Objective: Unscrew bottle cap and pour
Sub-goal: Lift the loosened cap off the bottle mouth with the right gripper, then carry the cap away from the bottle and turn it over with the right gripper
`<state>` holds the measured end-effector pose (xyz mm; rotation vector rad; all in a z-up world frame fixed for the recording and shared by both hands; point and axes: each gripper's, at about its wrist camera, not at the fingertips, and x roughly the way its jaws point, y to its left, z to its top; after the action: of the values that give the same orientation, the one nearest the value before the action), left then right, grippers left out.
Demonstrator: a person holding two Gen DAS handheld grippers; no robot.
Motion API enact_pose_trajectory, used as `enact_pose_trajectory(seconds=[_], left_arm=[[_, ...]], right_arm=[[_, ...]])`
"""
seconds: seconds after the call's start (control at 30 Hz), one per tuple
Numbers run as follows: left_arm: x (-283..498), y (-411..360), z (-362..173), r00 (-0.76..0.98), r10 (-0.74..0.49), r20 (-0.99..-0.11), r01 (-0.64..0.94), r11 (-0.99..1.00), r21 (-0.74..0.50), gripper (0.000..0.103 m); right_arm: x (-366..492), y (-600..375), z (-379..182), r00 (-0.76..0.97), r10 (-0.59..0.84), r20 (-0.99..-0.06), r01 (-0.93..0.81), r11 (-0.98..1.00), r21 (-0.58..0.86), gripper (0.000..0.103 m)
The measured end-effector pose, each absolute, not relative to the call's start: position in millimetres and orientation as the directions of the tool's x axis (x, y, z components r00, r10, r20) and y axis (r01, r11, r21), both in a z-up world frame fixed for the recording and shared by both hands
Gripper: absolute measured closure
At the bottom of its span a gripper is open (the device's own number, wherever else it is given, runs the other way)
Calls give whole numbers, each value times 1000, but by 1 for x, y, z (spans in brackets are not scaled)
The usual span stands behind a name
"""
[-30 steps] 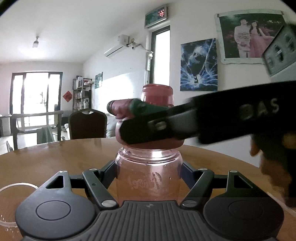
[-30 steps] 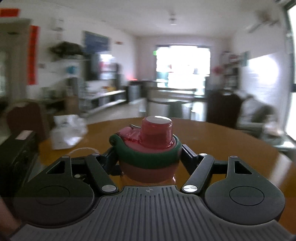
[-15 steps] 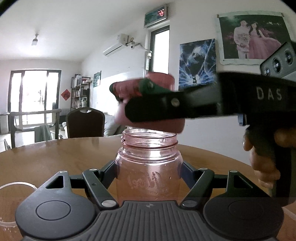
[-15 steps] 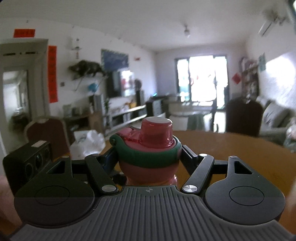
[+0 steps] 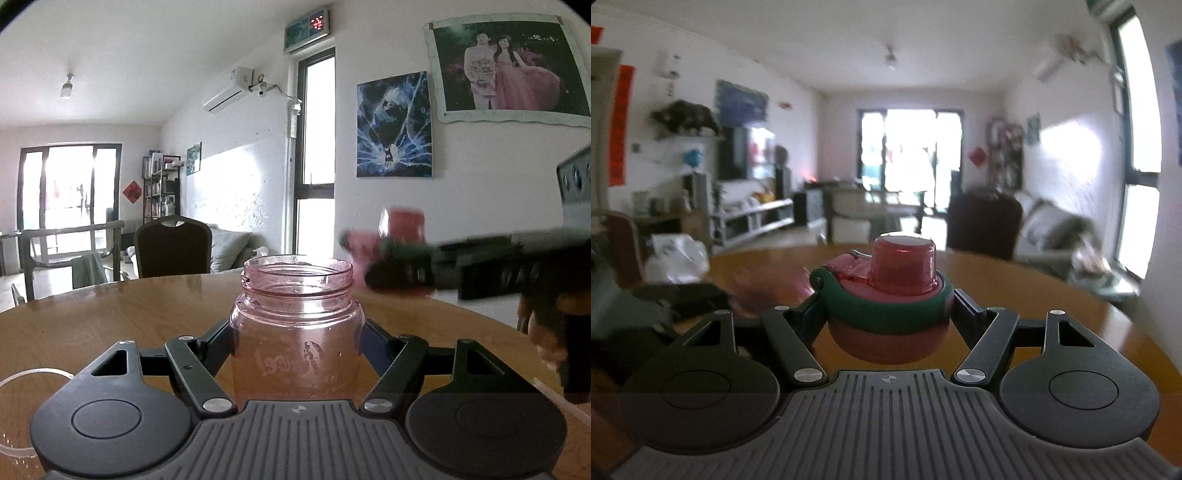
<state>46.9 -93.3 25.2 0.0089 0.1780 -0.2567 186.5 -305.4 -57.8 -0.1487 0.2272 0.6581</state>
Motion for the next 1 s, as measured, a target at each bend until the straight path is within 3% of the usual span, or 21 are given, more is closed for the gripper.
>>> enact_pose_trajectory(seconds=[0.2,0.37,1.0], left_arm=[[74,-75,21,953,-244,-179,246,969,-12,31],[77,-72,20,953,-246,-179,248,969,-11,31],[91,-64,17,954,-243,-176,245,969,-6,31]], right_arm=[[212,-301,-89,745,527,-408,-598,800,-58,30],[232,-294,-102,709,519,-477,-608,793,-41,30],[224,-295,-109,705,481,-522,-572,820,-17,31]])
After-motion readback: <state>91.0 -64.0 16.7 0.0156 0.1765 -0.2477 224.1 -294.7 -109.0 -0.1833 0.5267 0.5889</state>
